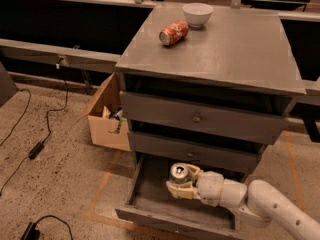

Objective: Place green can into bottom drawer

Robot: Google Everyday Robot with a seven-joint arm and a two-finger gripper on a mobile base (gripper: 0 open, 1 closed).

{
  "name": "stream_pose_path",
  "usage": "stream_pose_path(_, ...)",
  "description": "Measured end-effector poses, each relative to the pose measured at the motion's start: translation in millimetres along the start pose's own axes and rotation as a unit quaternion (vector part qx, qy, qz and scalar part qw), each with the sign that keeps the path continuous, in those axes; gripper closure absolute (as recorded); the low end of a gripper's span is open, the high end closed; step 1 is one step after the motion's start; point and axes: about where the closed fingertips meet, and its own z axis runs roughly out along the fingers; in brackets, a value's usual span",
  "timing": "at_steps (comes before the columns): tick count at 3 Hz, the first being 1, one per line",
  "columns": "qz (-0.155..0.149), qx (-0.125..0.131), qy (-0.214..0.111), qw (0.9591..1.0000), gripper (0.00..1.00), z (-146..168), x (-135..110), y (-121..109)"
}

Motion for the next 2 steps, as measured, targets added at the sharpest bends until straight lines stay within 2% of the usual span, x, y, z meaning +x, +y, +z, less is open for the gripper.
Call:
stream_pose_path(1,-0.001,-0.018,-0.005,0.9998,1.00,14,60,12)
stream_pose_path(2,-0.010,-0.035,-0.006,0.9993,1.00,33,117,12)
